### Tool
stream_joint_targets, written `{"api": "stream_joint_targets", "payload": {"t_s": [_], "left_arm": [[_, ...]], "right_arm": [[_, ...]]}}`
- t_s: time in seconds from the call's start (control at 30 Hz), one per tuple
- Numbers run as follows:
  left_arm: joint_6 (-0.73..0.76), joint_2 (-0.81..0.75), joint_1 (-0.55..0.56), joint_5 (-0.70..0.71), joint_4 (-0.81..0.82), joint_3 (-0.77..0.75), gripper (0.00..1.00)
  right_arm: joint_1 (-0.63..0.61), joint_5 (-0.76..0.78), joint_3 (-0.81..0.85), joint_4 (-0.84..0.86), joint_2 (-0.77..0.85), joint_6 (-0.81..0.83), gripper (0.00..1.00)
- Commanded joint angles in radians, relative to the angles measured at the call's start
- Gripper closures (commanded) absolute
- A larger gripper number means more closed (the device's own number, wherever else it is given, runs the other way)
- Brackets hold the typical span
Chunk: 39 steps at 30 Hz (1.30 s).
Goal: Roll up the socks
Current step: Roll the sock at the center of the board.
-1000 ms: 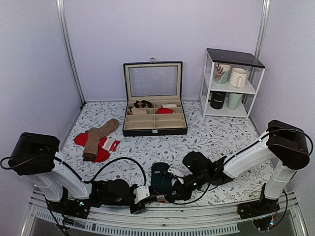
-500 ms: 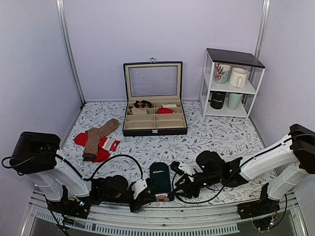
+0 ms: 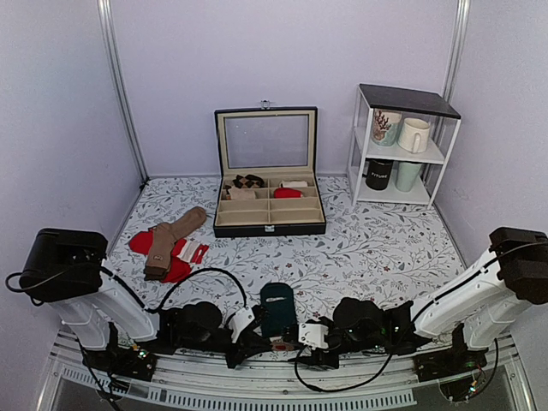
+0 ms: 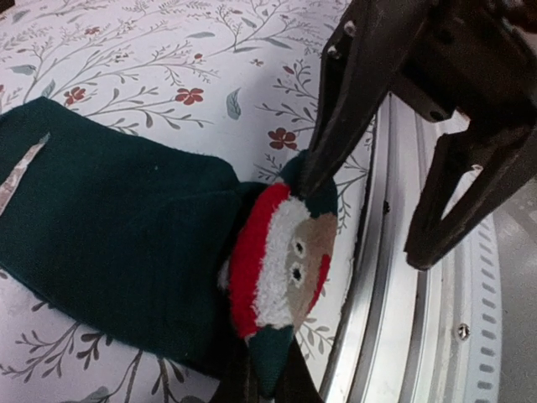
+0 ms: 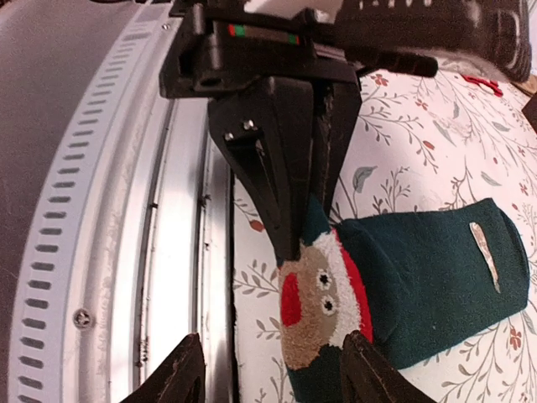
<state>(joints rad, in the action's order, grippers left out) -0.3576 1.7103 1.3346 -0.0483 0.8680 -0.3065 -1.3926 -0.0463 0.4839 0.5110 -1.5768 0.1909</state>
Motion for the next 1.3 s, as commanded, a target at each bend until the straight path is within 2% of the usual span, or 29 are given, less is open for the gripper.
{"api": "stream_joint_targets", "payload": {"t_s": [0.0,0.2,0.33,0.43,0.53,0.57,0.63,0.73,0.8,0.87,0.93,1.03,1.27], "left_arm": [[-0.016,0.055,-0.006,-0.038,-0.168,0.037,1.0],[-0.014,0.061,-0.007,-0.043,-0.164,0.038,1.0],[-0.015,0.067,-0.008,-0.046,-0.165,0.036,1.0],[-0.014,0.07,-0.008,-0.049,-0.161,0.035,1.0],[-0.006,0.069,-0.008,-0.053,-0.164,0.027,1.0],[0.0,0.063,-0.008,-0.054,-0.173,0.019,0.97],[0.015,0.032,-0.005,-0.036,-0.206,0.005,0.68],[0.048,-0.061,0.004,0.019,-0.279,-0.012,0.5],[0.075,-0.155,0.028,0.075,-0.324,-0.014,0.28],[0.118,-0.235,0.069,0.14,-0.36,-0.011,0.15],[0.161,-0.296,0.109,0.2,-0.38,-0.01,0.11],[0.218,-0.316,0.154,0.265,-0.377,-0.015,0.12],[0.297,-0.21,0.176,0.262,-0.226,-0.013,0.17]], "right_arm": [[-0.005,0.128,0.013,0.042,-0.039,0.039,0.44],[-0.006,0.122,0.032,0.037,-0.089,0.038,0.46],[-0.006,0.098,0.041,0.028,-0.128,0.018,0.51],[-0.005,0.091,0.048,0.003,-0.147,-0.012,0.61],[-0.006,0.095,0.064,-0.045,-0.167,-0.054,0.81],[-0.006,0.097,0.071,-0.069,-0.173,-0.065,0.86],[-0.005,0.089,0.08,-0.121,-0.175,-0.115,0.92],[-0.005,0.048,0.074,-0.184,-0.15,-0.175,0.94],[0.0,0.003,0.075,-0.226,-0.123,-0.22,0.94],[0.017,-0.053,0.089,-0.298,-0.106,-0.263,0.94],[0.041,-0.132,0.117,-0.365,-0.096,-0.293,0.94],[0.108,-0.292,0.161,-0.464,-0.112,-0.327,0.94],[0.225,-0.477,0.233,-0.557,-0.203,-0.391,0.94]]}}
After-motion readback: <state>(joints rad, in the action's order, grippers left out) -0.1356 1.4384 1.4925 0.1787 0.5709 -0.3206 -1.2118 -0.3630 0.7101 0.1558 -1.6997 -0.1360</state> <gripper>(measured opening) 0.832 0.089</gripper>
